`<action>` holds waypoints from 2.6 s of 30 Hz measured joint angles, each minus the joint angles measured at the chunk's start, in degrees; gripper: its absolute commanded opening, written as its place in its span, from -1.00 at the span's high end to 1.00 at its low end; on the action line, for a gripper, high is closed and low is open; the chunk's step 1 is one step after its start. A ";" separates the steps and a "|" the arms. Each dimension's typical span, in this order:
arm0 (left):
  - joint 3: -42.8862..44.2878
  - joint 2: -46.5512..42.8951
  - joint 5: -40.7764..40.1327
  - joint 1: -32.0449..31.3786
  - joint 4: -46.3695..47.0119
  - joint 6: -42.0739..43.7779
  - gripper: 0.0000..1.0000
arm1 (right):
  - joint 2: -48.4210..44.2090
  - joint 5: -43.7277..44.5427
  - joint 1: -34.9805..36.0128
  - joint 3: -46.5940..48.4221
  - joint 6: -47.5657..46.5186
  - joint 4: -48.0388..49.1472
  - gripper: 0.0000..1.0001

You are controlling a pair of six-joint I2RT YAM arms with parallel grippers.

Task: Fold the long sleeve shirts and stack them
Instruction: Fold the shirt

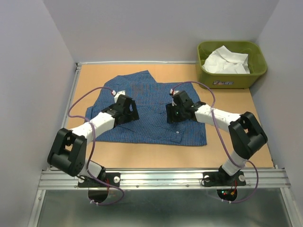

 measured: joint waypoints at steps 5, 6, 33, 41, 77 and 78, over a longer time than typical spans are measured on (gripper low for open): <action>0.13 5.22 0.85 -2.14 -2.75 -1.03 -0.96 | 1.07 0.44 1.20 -1.99 -0.26 -2.19 -0.14; 0.13 5.90 0.98 -2.36 -3.89 -1.62 -0.97 | 1.07 0.50 1.36 -2.23 -0.28 -2.78 -0.14; 5.66 -8.81 9.29 6.47 -19.61 -2.49 -0.96 | -6.40 1.09 3.23 -0.70 -0.52 -21.97 -0.23; 18.73 1.51 4.00 19.19 -12.87 7.50 -0.93 | -3.69 9.57 -0.17 14.40 -4.44 -21.27 -0.34; 40.59 41.18 10.64 27.58 -1.36 27.02 -0.03 | 7.17 5.75 -9.16 22.71 -9.33 -14.86 -0.34; 40.61 41.20 10.73 27.58 -1.33 27.02 0.00 | 7.17 5.68 -9.16 22.71 -9.35 -14.80 -0.34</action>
